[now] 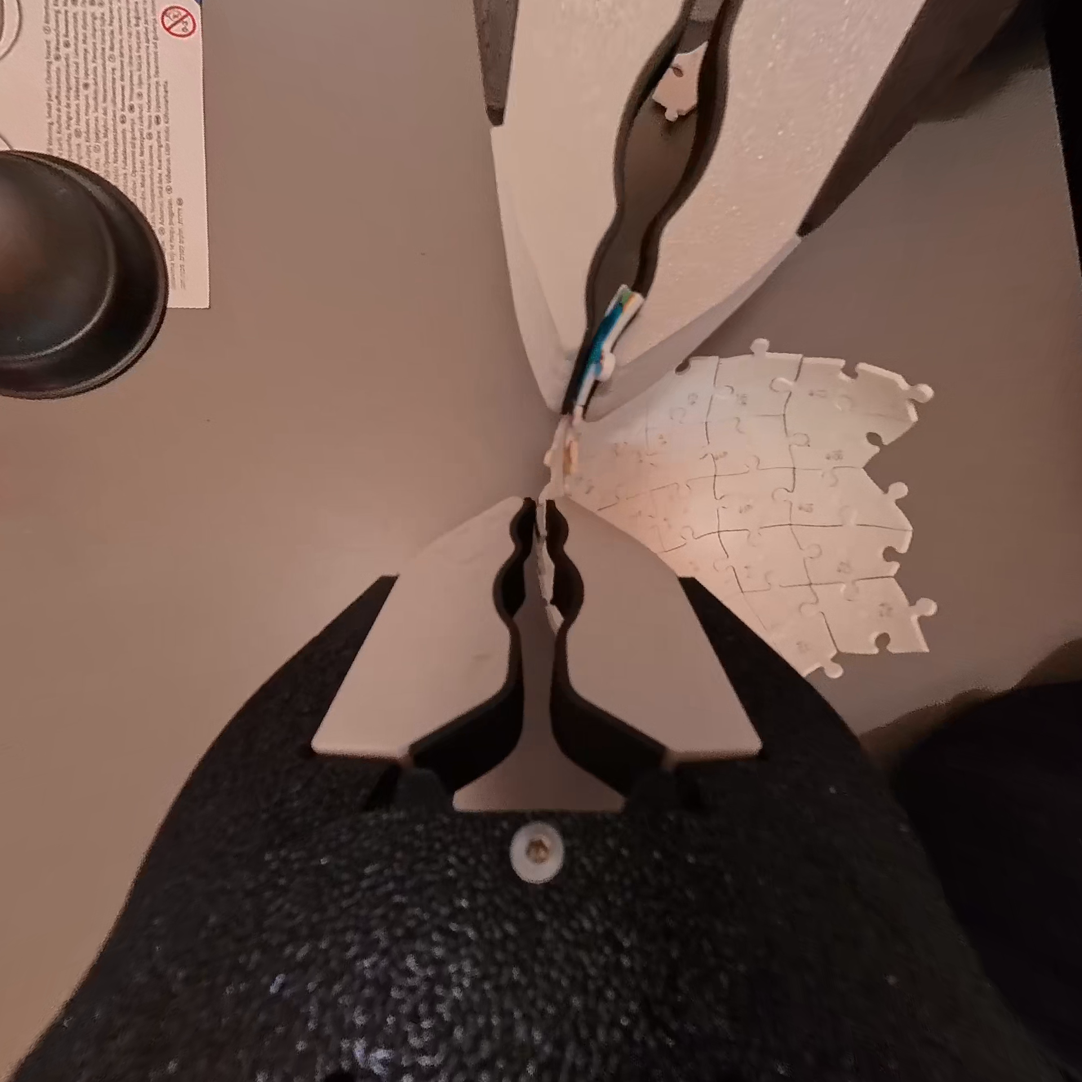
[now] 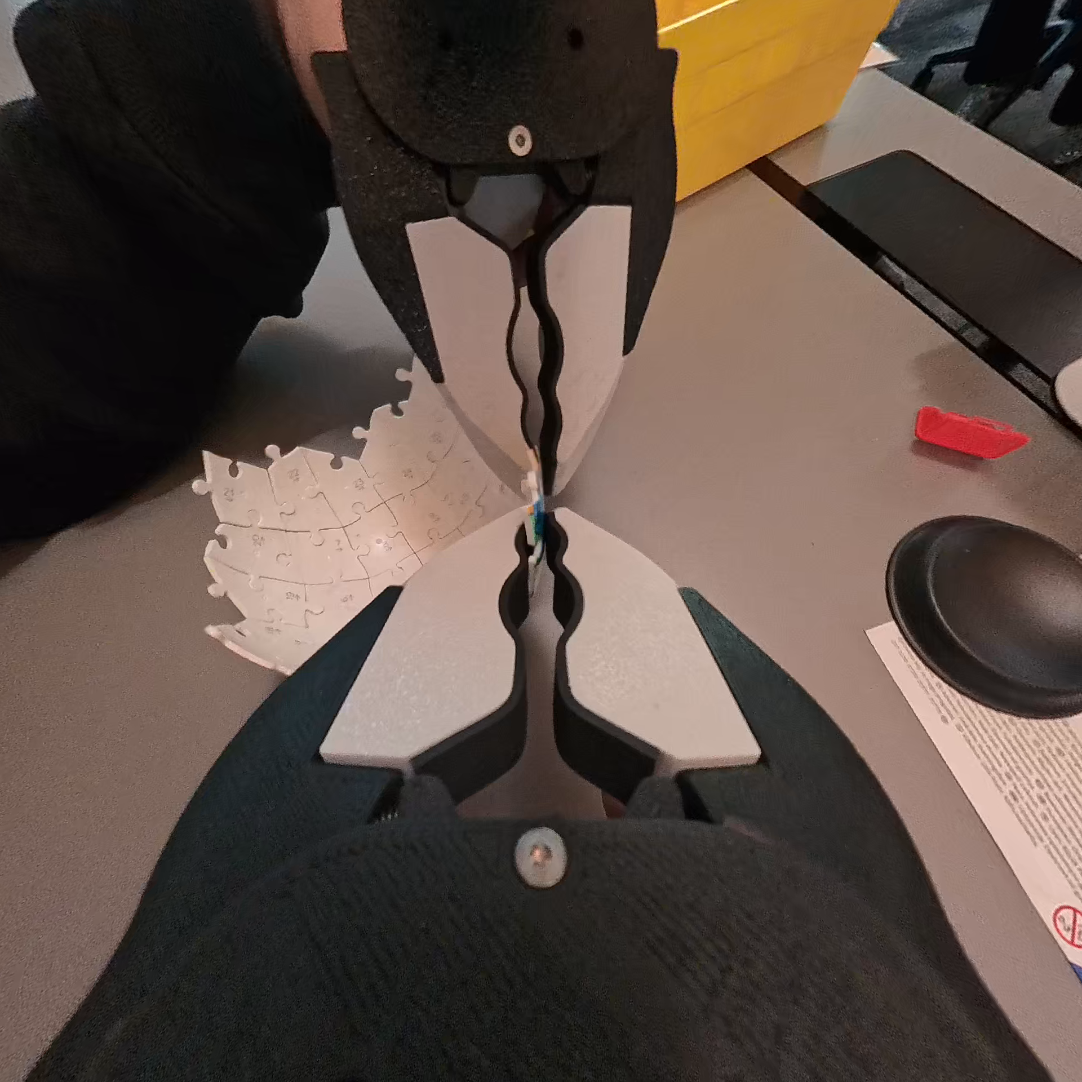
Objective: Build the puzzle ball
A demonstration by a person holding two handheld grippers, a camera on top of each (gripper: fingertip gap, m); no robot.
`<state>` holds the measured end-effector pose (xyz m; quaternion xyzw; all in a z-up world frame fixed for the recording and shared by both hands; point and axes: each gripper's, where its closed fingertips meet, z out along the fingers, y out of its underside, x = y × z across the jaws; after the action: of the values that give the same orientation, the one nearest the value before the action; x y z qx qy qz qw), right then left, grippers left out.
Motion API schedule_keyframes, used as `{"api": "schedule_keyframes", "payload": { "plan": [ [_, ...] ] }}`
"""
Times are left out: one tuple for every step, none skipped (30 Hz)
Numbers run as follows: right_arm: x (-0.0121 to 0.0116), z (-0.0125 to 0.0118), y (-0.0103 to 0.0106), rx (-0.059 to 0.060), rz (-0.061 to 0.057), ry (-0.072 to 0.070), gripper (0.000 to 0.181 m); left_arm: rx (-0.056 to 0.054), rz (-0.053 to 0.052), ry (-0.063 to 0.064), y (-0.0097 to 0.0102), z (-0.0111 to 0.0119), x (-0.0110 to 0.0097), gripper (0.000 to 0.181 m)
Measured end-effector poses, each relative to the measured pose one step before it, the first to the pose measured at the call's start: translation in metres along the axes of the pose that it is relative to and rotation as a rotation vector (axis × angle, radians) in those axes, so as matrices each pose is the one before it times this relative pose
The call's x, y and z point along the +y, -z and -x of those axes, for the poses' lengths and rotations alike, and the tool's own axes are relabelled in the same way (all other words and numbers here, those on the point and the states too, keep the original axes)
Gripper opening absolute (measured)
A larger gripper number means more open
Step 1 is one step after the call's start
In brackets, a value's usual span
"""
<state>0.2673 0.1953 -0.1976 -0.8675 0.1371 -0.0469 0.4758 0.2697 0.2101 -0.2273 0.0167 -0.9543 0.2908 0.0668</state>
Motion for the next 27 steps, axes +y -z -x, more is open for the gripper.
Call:
{"api": "schedule_keyframes", "payload": {
  "plan": [
    [-0.00047, 0.00030, -0.00085, -0.0060, 0.0052, 0.0077, 0.003, 0.0023, -0.0068, 0.0107, 0.00050, 0.00065, 0.00051, 0.004],
    [-0.00032, -0.00098, -0.00086, 0.0013, 0.0061, 0.0051, 0.003, 0.0001, -0.0098, 0.0098, 0.00123, 0.00060, 0.00031, 0.007],
    [-0.00066, -0.00178, -0.00105, 0.0034, 0.0039, 0.0040, 0.003, -0.0036, -0.0121, 0.0071, 0.00208, 0.00090, 0.00027, 0.011],
    [-0.00047, -0.00172, -0.00132, -0.0002, 0.0059, 0.0010, 0.003, -0.0045, -0.0142, 0.0074, 0.00290, 0.00074, 0.00014, 0.011],
    [0.00001, -0.00066, -0.00144, -0.0069, 0.0101, -0.0003, 0.003, -0.0018, -0.0170, 0.0103, 0.00359, 0.00033, -0.00017, 0.012],
    [-0.00016, -0.00043, -0.00126, -0.0061, 0.0097, 0.0002, 0.003, 0.0029, -0.0178, 0.0156, 0.00365, -0.00042, -0.00032, 0.012],
    [-0.00020, 0.00009, -0.00118, -0.0062, 0.0083, 0.0038, 0.003, 0.0035, -0.0119, 0.0218, 0.00348, -0.00033, 0.00053, 0.011],
    [-0.00002, 0.00020, -0.00124, -0.0056, 0.0081, 0.0049, 0.003, -0.0041, 0.0005, 0.0268, 0.00278, 0.00079, 0.00204, 0.011],
    [0.00034, -0.00033, -0.00093, 0.0000, 0.0084, 0.0031, 0.003, -0.0052, 0.0085, 0.0246, 0.00181, 0.00115, 0.00271, 0.010],
    [0.00012, -0.00075, -0.00091, 0.0018, 0.0074, 0.0014, 0.003, 0.0059, 0.0041, 0.0180, 0.00081, -0.00049, 0.00181, 0.009],
    [-0.00054, 0.00017, -0.00103, -0.0026, 0.0016, 0.0014, 0.003, 0.0139, 0.0005, 0.0112, 0.00008, -0.00181, 0.00081, 0.008],
    [-0.00041, 0.00075, -0.00111, -0.0054, 0.0008, -0.0009, 0.003, 0.0081, 0.0005, 0.0105, -0.00033, -0.00089, 0.00021, 0.008],
    [0.00077, 0.00093, -0.00123, -0.0057, 0.0060, -0.0029, 0.003, 0.0057, 0.0027, 0.0164, -0.00052, -0.00033, 0.00041, 0.007],
    [0.00158, 0.00116, -0.00129, -0.0059, 0.0090, -0.0035, 0.003, 0.0119, 0.0089, 0.0225, -0.00061, -0.00112, 0.00142, 0.006],
    [0.00196, 0.00051, -0.00110, 0.0000, 0.0087, -0.0041, 0.003, 0.0057, 0.0161, 0.0223, -0.00064, -0.00018, 0.00272, 0.006],
    [0.00209, 0.00044, -0.00070, 0.0013, 0.0060, -0.0024, 0.003, -0.0079, 0.0186, 0.0157, -0.00002, 0.00163, 0.00350, 0.005],
    [0.00137, 0.00128, -0.00057, -0.0039, 0.0014, 0.0002, 0.003, -0.0140, 0.0167, 0.0087, 0.00055, 0.00191, 0.00339, 0.006],
    [0.00128, 0.00043, -0.00031, 0.0015, 0.0014, -0.0065, 0.003, -0.0157, 0.0113, 0.0028, 0.00134, 0.00152, 0.00267, 0.008],
    [0.00113, 0.00018, -0.00034, 0.0026, 0.0016, -0.0074, 0.003, -0.0199, 0.0073, 0.0017, 0.00203, 0.00159, 0.00187, 0.010],
    [0.00054, 0.00062, -0.00034, -0.0012, -0.0014, -0.0038, 0.003, -0.0212, 0.0030, 0.0048, 0.00293, 0.00124, 0.00110, 0.014],
    [0.00098, 0.00076, -0.00030, -0.0017, 0.0024, -0.0056, 0.003, -0.0196, -0.0016, 0.0082, 0.00354, 0.00078, 0.00029, 0.015],
    [0.00179, 0.00069, -0.00014, -0.0006, 0.0085, -0.0062, 0.003, -0.0194, -0.0027, 0.0107, 0.00390, 0.00066, 0.00025, 0.016],
    [0.00155, 0.00098, -0.00016, 0.0007, 0.0060, -0.0032, 0.003, -0.0140, 0.0021, 0.0113, 0.00352, -0.00037, 0.00121, 0.018],
    [0.00138, 0.00151, -0.00002, -0.0006, 0.0030, -0.0025, 0.003, -0.0062, 0.0146, 0.0108, 0.00274, -0.00165, 0.00336, 0.020],
    [0.00174, 0.00174, -0.00034, -0.0034, 0.0047, -0.0031, 0.003, -0.0025, 0.0317, 0.0075, 0.00156, -0.00263, 0.00580, 0.020],
    [0.00231, 0.00107, -0.00073, 0.0004, 0.0086, -0.0039, 0.003, -0.0036, 0.0380, 0.0017, 0.00060, -0.00268, 0.00644, 0.020],
    [0.00206, 0.00032, -0.00092, 0.0042, 0.0079, -0.0054, 0.003, -0.0094, 0.0298, 0.0011, 0.00014, -0.00171, 0.00417, 0.020]
  ]
}}
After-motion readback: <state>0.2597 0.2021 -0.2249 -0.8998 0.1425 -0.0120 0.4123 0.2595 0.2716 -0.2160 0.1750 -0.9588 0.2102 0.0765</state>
